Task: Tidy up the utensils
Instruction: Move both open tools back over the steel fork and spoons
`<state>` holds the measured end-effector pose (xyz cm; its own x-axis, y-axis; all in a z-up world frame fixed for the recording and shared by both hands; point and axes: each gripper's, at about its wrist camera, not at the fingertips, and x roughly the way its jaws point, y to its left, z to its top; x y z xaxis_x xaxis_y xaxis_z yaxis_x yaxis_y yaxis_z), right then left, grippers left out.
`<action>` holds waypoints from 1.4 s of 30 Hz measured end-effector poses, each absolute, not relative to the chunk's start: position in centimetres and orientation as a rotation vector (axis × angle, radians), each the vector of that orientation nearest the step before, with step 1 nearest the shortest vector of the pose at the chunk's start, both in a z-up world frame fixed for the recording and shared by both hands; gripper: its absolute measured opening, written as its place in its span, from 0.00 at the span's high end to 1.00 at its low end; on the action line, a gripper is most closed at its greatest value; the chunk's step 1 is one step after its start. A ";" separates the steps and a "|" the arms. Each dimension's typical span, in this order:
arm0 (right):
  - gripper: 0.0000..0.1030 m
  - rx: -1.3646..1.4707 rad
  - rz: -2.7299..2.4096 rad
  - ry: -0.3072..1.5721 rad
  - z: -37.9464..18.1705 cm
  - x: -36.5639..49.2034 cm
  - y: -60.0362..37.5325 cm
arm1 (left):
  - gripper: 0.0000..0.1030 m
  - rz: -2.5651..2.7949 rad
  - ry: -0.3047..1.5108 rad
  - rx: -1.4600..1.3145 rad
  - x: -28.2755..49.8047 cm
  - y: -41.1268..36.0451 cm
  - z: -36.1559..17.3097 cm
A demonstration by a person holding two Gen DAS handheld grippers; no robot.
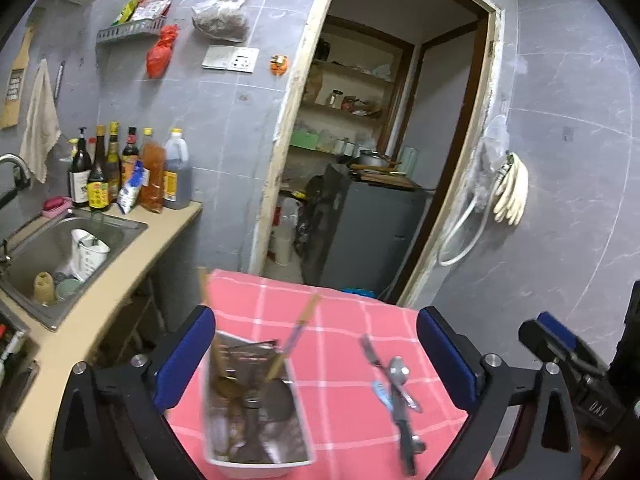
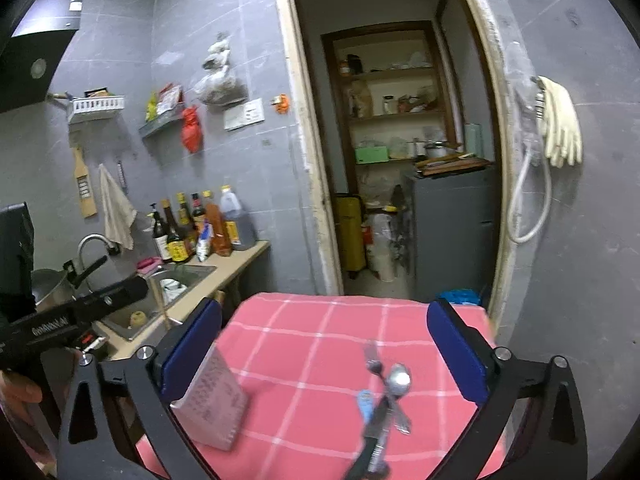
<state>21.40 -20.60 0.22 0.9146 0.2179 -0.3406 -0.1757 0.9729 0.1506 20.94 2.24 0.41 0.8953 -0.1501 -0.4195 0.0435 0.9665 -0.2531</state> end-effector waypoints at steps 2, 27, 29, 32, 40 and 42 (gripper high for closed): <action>0.02 0.122 0.184 0.379 -0.3 21.3 -22.1 | 0.01 -0.120 0.463 -0.257 21.3 1.2 0.2; 0.02 0.239 0.207 0.667 -12.5 27.4 -35.2 | 0.01 -0.143 0.778 -0.227 30.9 -10.1 -8.1; 0.02 0.258 0.232 0.687 -13.8 28.7 -35.6 | 0.01 -0.136 0.809 -0.258 32.1 -10.3 -9.4; 0.02 0.268 0.263 0.705 -15.5 30.4 -35.6 | 0.03 -0.121 0.833 -0.290 33.7 -10.5 -11.2; 0.29 0.272 0.395 0.781 -19.7 35.9 -33.9 | 0.32 -0.133 0.904 -0.341 38.5 -10.8 -16.2; 0.36 0.274 0.440 0.800 -20.6 37.0 -33.0 | 0.41 -0.145 0.924 -0.355 39.6 -10.9 -17.3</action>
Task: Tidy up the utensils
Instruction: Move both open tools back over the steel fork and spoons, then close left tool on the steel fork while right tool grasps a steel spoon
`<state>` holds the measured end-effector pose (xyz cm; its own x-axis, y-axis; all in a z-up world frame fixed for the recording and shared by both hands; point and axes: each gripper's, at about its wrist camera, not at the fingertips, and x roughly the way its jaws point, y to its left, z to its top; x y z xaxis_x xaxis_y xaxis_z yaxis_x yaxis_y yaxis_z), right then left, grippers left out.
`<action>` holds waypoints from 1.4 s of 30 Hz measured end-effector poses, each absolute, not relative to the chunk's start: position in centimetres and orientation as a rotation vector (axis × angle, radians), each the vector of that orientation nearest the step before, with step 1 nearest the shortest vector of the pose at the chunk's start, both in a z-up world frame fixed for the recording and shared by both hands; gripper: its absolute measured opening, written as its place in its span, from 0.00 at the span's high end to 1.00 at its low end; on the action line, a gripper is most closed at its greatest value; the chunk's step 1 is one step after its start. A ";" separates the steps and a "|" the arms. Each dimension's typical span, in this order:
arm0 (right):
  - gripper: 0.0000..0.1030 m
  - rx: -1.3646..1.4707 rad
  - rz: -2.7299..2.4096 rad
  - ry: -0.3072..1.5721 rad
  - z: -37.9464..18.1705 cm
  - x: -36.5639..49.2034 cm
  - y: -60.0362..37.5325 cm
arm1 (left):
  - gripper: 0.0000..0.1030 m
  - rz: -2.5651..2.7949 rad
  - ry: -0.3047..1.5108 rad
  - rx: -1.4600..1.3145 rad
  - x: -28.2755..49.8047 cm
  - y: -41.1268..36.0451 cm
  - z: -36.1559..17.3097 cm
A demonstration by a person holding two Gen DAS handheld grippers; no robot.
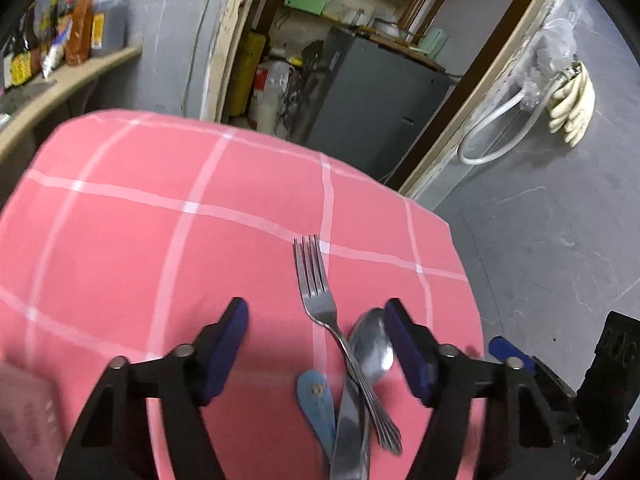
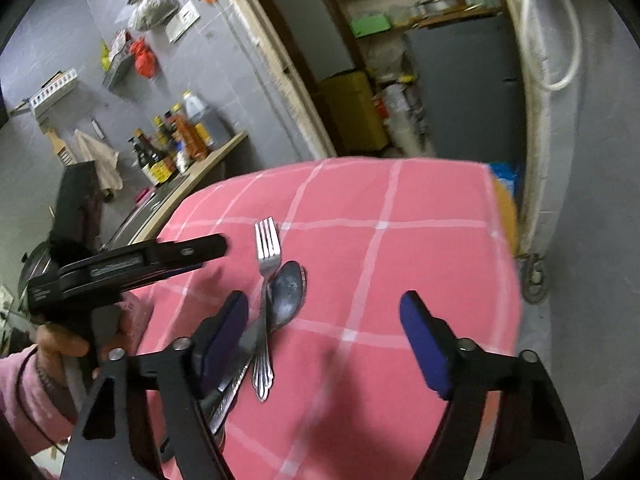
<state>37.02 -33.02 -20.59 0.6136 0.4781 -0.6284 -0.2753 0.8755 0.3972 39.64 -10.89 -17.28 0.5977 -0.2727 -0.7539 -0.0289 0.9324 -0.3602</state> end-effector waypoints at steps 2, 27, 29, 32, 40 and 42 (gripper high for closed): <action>0.45 0.276 0.488 0.828 -21.5 38.3 -32.1 | 0.47 -0.142 0.950 -0.361 41.0 -10.9 -18.4; 0.88 0.155 0.693 0.957 -23.8 45.4 -25.8 | 0.88 -0.233 1.003 -0.362 45.4 -10.7 -20.0; 0.90 0.173 0.691 0.958 -23.8 45.1 -26.1 | 0.89 -0.233 1.006 -0.350 45.4 -10.9 -19.9; 0.94 0.195 0.681 0.957 -23.9 44.5 -26.7 | 0.91 -0.230 1.009 -0.342 45.4 -11.2 -19.7; 0.98 0.229 0.589 0.914 -22.5 42.0 -28.3 | 0.97 -0.242 1.000 -0.315 44.3 -12.0 -18.1; 0.98 0.242 0.551 0.889 -21.6 40.8 -29.0 | 0.97 -0.253 0.986 -0.313 43.6 -12.1 -17.2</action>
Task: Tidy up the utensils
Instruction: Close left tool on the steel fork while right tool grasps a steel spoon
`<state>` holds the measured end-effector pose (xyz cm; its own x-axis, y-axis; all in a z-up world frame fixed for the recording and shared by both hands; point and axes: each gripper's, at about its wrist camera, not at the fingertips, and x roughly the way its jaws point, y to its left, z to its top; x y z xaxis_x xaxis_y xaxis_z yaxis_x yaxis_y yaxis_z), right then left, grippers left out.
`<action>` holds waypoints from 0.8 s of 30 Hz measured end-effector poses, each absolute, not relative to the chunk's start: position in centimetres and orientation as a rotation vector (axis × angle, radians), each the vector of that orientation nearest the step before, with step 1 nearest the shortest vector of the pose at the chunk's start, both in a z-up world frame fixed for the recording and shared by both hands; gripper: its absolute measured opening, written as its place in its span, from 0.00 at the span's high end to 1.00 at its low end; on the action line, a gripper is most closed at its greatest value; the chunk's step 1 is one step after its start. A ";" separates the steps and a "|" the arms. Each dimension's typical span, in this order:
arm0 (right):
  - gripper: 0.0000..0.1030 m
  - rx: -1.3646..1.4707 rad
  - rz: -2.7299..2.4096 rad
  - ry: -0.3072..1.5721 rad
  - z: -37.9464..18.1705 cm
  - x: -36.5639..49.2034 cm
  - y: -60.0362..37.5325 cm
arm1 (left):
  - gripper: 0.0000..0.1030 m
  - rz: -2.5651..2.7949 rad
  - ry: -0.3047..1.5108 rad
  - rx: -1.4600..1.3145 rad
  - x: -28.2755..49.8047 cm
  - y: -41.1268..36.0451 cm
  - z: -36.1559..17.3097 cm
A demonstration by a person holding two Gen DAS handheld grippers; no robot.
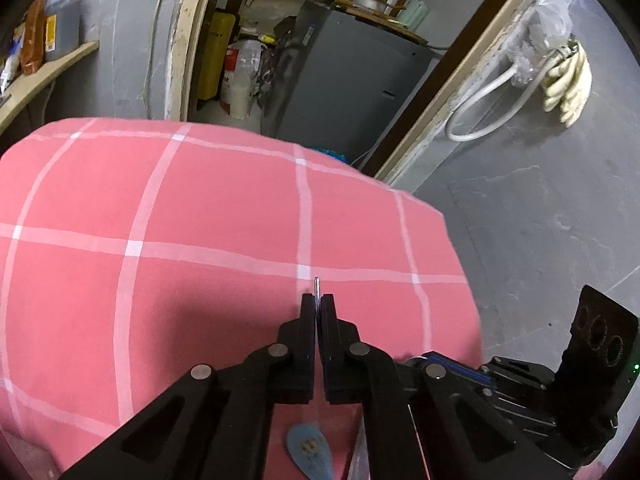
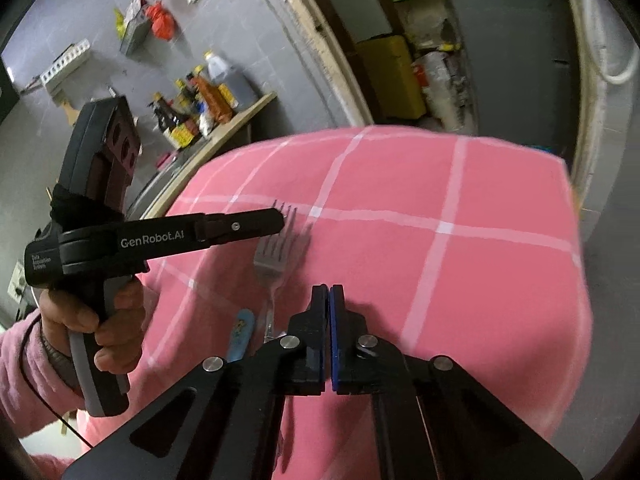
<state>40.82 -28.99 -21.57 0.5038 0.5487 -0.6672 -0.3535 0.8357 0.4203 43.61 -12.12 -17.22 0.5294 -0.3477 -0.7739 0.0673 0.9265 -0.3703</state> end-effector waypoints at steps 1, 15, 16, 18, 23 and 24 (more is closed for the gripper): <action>0.98 0.245 0.533 0.874 -21.1 40.2 -29.3 | 0.97 -0.257 0.978 -0.310 43.3 -12.1 -16.9; 0.98 0.119 0.293 0.627 -11.2 32.7 -30.0 | 0.98 -0.264 0.772 -0.205 36.8 -11.8 -7.9; 0.98 0.110 0.283 0.610 -10.3 32.3 -30.0 | 0.98 -0.261 0.748 -0.199 36.2 -11.5 -7.0; 0.98 0.095 0.266 0.582 -8.7 31.5 -30.1 | 0.98 -0.259 0.716 -0.194 35.4 -10.8 -5.5; 0.98 0.068 0.233 0.517 -4.6 29.5 -28.9 | 0.98 -0.241 0.630 -0.174 33.2 -8.7 -1.7; 0.98 0.060 0.228 0.496 -3.4 28.9 -28.4 | 0.98 -0.235 0.605 -0.169 32.6 -8.1 -0.7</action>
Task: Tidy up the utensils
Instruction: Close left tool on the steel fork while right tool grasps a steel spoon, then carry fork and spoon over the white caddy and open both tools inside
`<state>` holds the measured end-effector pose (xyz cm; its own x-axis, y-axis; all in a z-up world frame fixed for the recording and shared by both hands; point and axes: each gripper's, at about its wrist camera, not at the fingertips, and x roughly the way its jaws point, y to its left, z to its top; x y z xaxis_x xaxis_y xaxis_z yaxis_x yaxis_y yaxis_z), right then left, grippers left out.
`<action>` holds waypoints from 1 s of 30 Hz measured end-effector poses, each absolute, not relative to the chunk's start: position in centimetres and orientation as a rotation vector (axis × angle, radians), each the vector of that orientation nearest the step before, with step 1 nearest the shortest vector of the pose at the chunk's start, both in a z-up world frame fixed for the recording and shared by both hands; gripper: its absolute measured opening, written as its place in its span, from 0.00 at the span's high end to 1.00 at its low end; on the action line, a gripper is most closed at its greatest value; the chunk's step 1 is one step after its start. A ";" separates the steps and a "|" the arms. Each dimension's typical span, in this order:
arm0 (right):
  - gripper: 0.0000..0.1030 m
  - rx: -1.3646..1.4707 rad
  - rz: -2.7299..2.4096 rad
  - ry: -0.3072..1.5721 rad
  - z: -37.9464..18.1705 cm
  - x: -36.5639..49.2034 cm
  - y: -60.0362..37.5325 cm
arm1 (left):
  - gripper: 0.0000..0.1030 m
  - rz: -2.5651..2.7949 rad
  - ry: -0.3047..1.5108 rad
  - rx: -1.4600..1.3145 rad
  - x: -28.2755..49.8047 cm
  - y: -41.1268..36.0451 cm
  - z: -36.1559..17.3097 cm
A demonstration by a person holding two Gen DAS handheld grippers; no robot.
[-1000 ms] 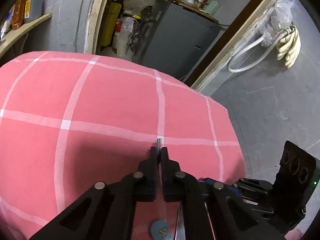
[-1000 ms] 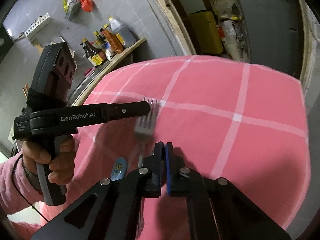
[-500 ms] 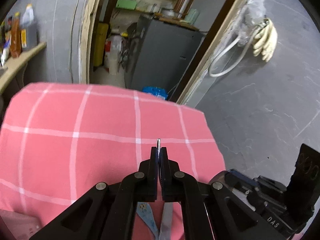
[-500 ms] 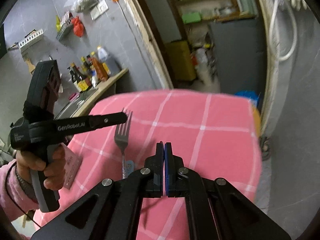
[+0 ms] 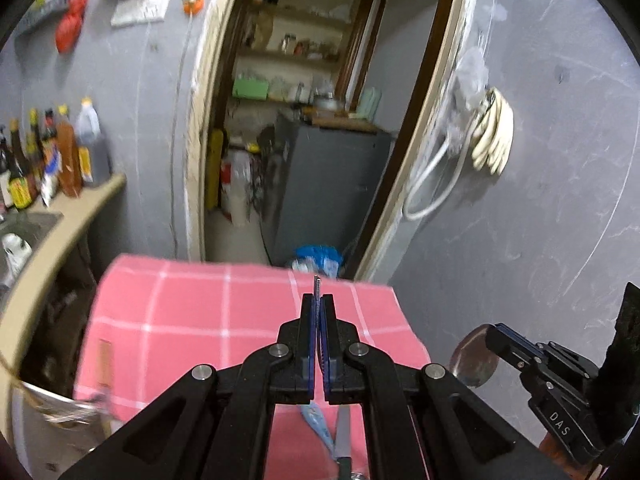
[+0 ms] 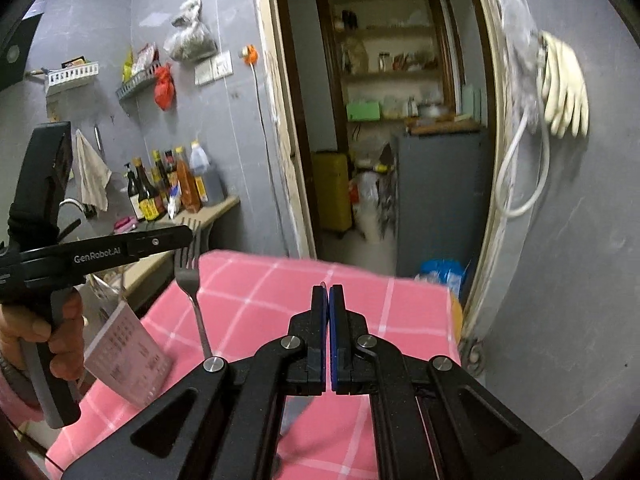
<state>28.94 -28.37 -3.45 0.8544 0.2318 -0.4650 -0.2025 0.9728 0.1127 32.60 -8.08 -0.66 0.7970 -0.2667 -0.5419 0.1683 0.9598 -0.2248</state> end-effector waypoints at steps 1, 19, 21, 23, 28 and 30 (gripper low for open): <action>0.98 0.056 0.228 0.486 -2.9 28.7 -28.1 | 0.98 -0.231 0.589 -0.165 32.1 -7.7 0.0; 0.98 -0.012 0.402 0.248 6.0 24.9 -12.9 | 0.98 -0.004 0.339 -0.084 24.1 5.9 8.7; 0.98 -0.033 0.416 0.239 5.8 24.5 -11.3 | 0.98 0.026 0.324 -0.081 23.3 6.8 8.4; 0.98 -0.055 0.420 0.231 5.5 24.1 -10.0 | 0.98 0.048 0.311 -0.066 22.8 7.3 8.0; 0.98 -0.112 0.397 0.214 4.8 23.3 -7.7 | 0.98 0.072 0.303 -0.014 22.1 7.5 6.4; 0.98 -0.144 0.384 0.214 4.3 23.1 -6.9 | 0.98 0.072 0.306 0.009 22.0 7.3 5.8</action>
